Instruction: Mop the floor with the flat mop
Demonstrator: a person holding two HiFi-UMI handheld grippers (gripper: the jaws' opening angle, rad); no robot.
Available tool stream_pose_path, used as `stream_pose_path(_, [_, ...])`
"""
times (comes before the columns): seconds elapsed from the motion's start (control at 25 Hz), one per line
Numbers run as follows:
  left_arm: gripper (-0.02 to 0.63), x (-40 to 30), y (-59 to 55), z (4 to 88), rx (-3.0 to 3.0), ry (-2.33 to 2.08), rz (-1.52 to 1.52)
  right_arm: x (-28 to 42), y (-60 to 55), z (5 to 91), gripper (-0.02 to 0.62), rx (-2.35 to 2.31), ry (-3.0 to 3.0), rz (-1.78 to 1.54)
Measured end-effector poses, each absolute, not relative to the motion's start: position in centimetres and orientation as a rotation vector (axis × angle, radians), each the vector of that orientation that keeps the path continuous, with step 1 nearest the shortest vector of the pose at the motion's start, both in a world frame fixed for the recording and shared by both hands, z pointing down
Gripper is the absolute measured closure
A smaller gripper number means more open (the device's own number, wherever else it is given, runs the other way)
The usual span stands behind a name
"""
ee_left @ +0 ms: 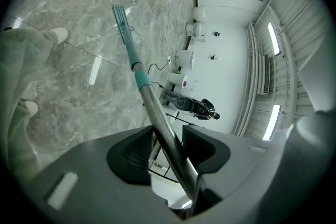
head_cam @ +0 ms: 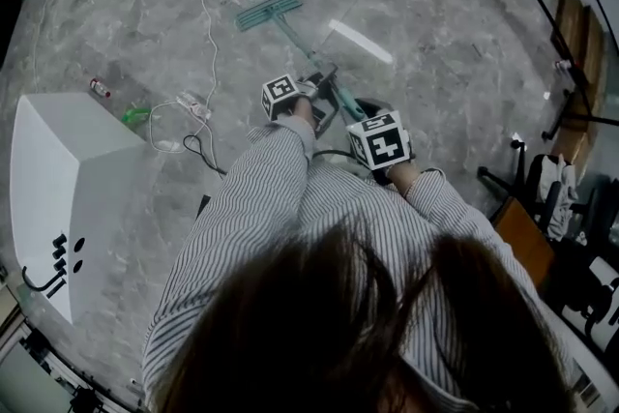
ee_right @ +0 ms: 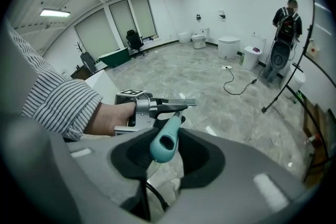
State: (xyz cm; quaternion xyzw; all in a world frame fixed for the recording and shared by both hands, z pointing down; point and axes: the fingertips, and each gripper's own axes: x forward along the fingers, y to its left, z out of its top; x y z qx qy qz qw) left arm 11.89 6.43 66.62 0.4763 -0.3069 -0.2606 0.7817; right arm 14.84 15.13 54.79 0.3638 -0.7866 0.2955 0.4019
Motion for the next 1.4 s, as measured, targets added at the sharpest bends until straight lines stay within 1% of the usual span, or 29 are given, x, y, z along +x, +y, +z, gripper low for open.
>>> stream_pose_path(0.28, [0.429,16.6,13.3,67.0,1.029,-0.661,-0.588,19.7,22.1,54.6,0.48,0.903,-1.994,0.724])
stream_pose_path(0.68, [0.426,21.2,19.4,67.3,1.05,-0.585,-0.487,23.9,28.1,54.9,0.48,0.924,-1.974,0.744])
stream_pose_path(0.8, [0.428,21.1,19.5,68.4,1.061,-0.589,-0.511,23.9,28.5,54.8,0.48,0.913,-1.974,0.727])
stream_pose_path(0.96, [0.426,20.6,19.2,67.9,1.046,-0.578,-0.511,23.2,27.9,54.3,0.48,0.901,-1.981,0.687])
stream_pose_path(1.4, [0.426,18.1,13.5,66.2,1.039,-0.573,-0.516,20.4,22.1,54.4,0.479,0.891,-1.984,0.672])
